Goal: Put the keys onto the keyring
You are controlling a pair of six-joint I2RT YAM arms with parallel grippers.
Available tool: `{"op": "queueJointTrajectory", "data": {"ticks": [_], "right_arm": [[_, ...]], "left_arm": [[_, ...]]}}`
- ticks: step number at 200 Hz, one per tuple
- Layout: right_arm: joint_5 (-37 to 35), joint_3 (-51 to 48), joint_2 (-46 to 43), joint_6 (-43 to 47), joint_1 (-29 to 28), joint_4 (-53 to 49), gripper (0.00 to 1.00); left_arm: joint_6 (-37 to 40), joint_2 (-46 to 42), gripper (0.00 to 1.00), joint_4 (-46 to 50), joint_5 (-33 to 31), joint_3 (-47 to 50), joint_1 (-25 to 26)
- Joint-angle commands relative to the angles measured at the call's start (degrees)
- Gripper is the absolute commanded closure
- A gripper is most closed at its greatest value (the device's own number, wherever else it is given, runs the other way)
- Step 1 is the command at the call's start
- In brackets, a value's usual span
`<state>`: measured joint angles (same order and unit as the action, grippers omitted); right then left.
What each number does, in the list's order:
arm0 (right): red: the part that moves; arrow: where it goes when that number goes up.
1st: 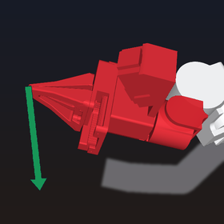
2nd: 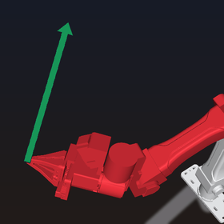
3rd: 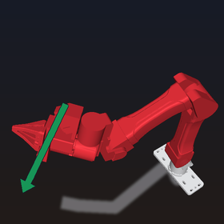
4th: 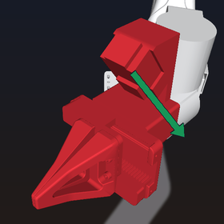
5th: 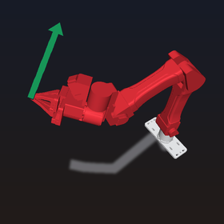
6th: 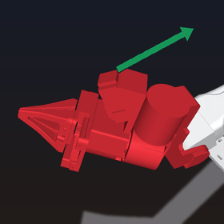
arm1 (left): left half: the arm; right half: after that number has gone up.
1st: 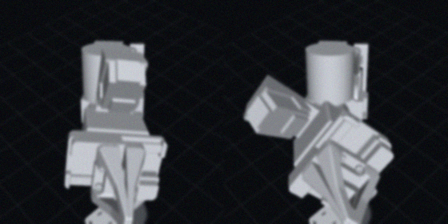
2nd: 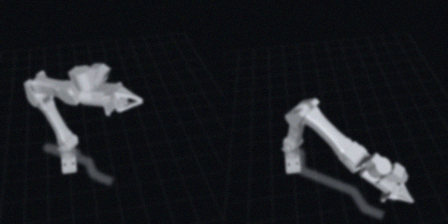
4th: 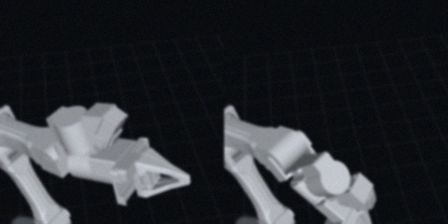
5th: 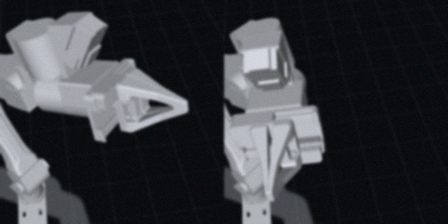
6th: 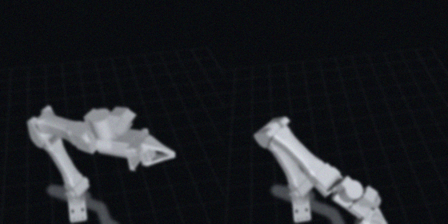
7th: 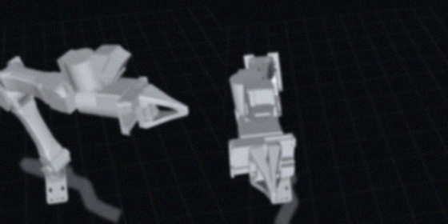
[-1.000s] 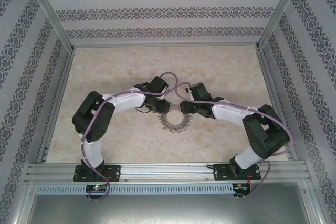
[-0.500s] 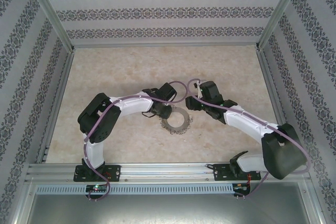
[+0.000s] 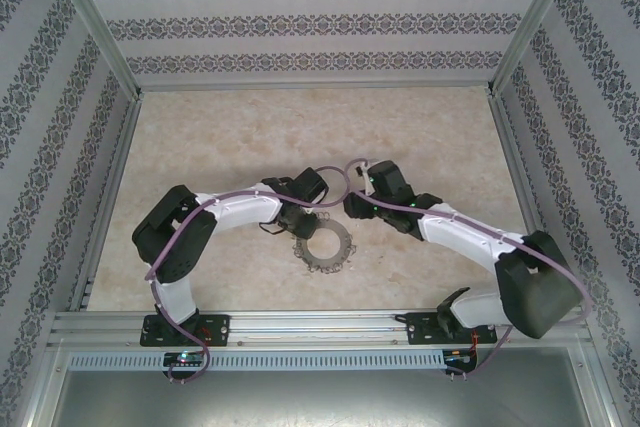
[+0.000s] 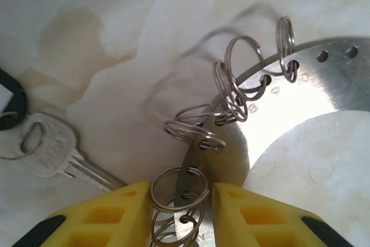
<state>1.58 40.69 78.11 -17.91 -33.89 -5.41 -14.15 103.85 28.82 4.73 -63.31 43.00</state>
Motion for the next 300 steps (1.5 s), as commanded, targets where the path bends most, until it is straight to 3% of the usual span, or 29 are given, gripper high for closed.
{"op": "queueJointTrajectory", "data": {"ticks": [1, 64, 169, 300], "right_arm": [[-0.49, -0.24, 2.00, -2.15, -2.34, 3.47, 0.42], [-3.24, 1.34, 7.47, -5.59, -8.08, 4.34, 0.45], [-9.52, 9.38, 16.62, -10.25, -11.89, -2.93, 0.52], [-10.91, 12.17, 20.43, -11.05, -13.05, -3.21, 0.57]], "left_arm": [[-1.05, -2.38, 0.67, 1.54, 3.89, 1.69, -0.51], [-4.23, -8.42, 0.66, -1.53, 13.07, 4.16, -4.71], [-6.96, -22.21, 0.66, -1.85, 10.83, 13.54, -13.48], [-6.33, -28.29, 0.66, -0.91, 10.67, 15.43, -16.18]]}}
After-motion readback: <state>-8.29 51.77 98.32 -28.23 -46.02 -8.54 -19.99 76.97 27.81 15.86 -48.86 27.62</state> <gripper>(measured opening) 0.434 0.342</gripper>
